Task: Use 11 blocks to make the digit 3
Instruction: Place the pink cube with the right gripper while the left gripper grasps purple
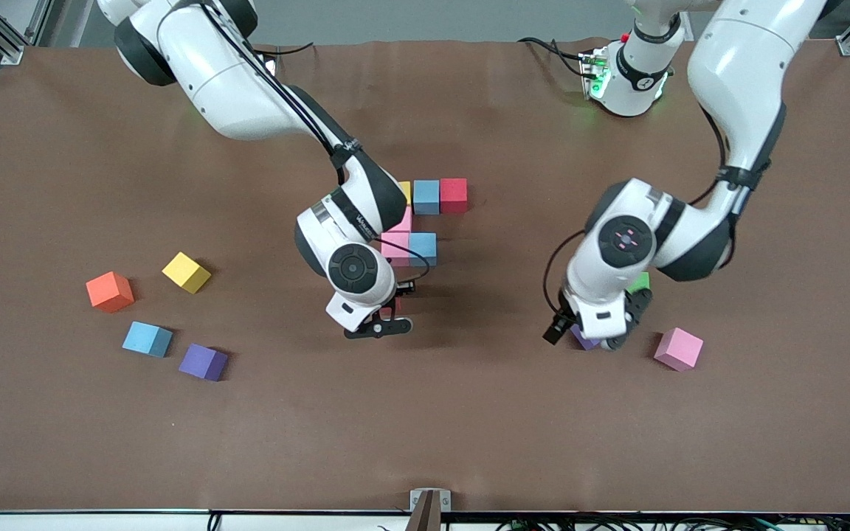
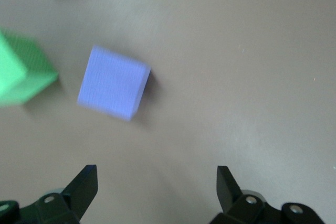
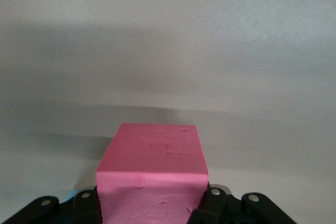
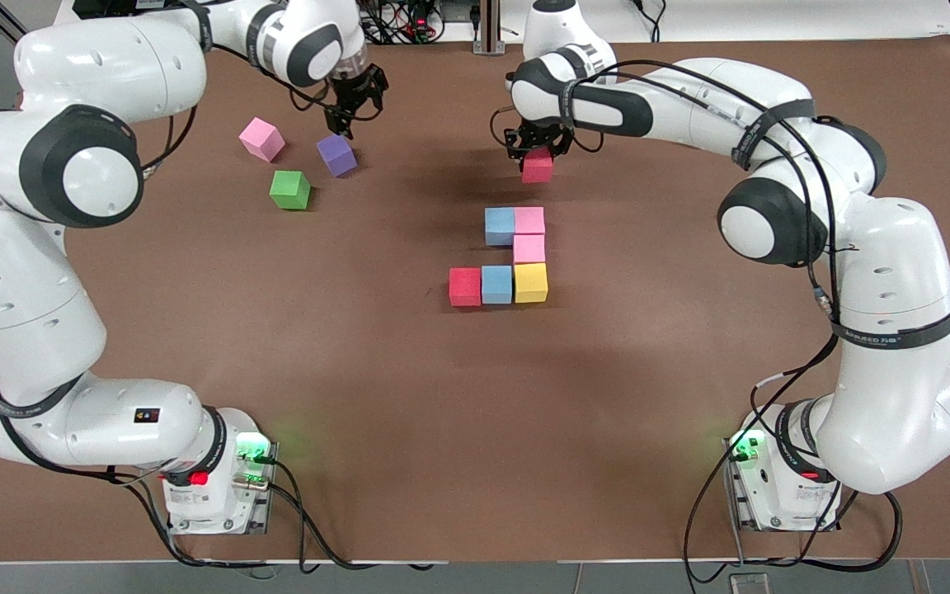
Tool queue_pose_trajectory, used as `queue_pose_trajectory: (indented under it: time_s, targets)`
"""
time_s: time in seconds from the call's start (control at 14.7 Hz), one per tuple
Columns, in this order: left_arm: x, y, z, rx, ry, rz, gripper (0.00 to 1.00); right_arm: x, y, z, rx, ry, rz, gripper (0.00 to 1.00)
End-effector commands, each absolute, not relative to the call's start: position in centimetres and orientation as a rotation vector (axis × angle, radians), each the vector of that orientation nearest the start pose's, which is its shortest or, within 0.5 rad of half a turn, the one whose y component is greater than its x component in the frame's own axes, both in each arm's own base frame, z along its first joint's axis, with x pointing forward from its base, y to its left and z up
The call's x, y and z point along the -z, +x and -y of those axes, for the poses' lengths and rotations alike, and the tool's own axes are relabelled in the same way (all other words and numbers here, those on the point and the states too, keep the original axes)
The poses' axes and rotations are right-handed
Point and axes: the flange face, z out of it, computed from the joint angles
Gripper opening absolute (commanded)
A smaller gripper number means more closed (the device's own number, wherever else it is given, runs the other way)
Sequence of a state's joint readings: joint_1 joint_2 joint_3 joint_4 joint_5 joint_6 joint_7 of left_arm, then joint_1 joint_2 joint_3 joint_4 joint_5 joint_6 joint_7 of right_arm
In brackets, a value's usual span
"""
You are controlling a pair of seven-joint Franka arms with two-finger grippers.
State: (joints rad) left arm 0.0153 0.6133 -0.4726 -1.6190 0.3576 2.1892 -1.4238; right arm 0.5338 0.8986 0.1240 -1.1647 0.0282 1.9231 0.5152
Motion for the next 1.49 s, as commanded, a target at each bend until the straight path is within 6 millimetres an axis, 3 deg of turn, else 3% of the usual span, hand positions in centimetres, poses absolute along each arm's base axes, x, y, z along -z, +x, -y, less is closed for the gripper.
queue_pose_trajectory:
  time_s: [0.0,0.27,0.34,0.88,1.02,1.43]
  targets:
    - [-27.8,67.3,22.2,0.035,-2.962,1.138,1.0,-23.2,60.2,-45.4,-0.282,-3.121,0.11,0.2]
    - [-25.4,68.6,19.3,-0.002,-3.04,0.864,1.0,-22.8,59.8,-45.3,-0.312,-3.127,0.104,0.2]
    - [-25.2,68.6,19.0,-0.004,-3.046,0.831,1.0,-21.9,59.1,-45.1,-0.345,-3.138,0.107,0.19]
    - [-23.3,67.7,17.7,-0.077,-3.002,0.816,1.0,-20.5,57.0,-46.5,-0.37,-3.154,0.12,0.19]
    - [-22.3,67.4,16.5,-0.101,-2.987,0.821,1.0,-20.2,57.0,-46.4,-0.359,-3.151,0.117,0.19]
    - [-20.3,66.7,16.6,-0.142,-2.982,0.809,0.95,-19.4,57.0,-45.6,-0.365,-3.153,0.103,0.19]
